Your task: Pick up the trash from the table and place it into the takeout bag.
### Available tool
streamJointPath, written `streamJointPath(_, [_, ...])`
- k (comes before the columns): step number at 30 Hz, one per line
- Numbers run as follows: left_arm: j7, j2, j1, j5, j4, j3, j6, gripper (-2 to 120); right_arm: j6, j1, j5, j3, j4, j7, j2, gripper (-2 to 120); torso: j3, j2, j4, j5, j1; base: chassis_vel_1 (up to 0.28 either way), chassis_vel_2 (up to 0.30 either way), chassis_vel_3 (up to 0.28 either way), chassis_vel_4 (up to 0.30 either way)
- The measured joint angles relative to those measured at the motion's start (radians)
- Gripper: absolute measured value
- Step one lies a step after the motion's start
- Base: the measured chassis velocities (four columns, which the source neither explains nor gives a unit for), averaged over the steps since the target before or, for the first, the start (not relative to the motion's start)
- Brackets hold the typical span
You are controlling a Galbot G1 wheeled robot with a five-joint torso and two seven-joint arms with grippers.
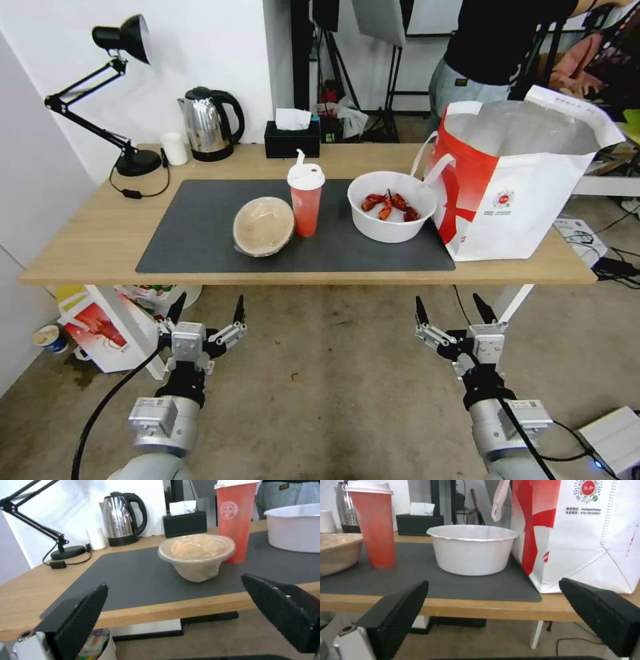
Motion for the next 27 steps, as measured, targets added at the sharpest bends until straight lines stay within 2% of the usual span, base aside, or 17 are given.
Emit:
streamJointPath(19, [0.000, 0.000, 0.000, 0.000, 0.000, 0.000, 0.000, 100, -0.006, 0.005, 0.000, -0.007, 0.000, 0.012, -0.012, 100, 0.000, 0.000, -0.0002, 0.0000, 0.000, 0.000, 0.000, 0.000, 0.000])
streamJointPath(20, [0.000, 0.000, 0.000, 0.000, 0.000, 0.000, 0.000, 100, -0.022, 0.019, 0.004, -0.027, 0.000, 0.038, -0.045, 100, 0.000, 0.000, 0.0003, 0.0001, 0.000, 0.000, 0.000, 0.000, 0.000])
streamJointPath(22, [0.000, 0.000, 0.000, 0.000, 0.000, 0.000, 0.000, 100, -0.023, 0.021, 0.004, -0.027, -0.001, 0.042, -0.055, 100, 0.000, 0.000, 0.0008, -0.0001, 0.000, 0.000, 0.000, 0.000, 0.000])
streamJointPath(24, [0.000, 0.000, 0.000, 0.000, 0.000, 0.000, 0.000, 100, -0.048, 0.038, 0.010, -0.054, -0.001, 0.082, -0.093, 100, 0.000, 0.000, -0.0004, 0.0000, 0.000, 0.000, 0.000, 0.000, 0.000])
streamJointPath(27, [0.000, 0.000, 0.000, 0.000, 0.000, 0.000, 0.000, 100, -0.092, 0.070, 0.021, -0.100, -0.005, 0.153, -0.161, 100, 0.000, 0.000, 0.0001, 0.0001, 0.000, 0.000, 0.000, 0.000, 0.000])
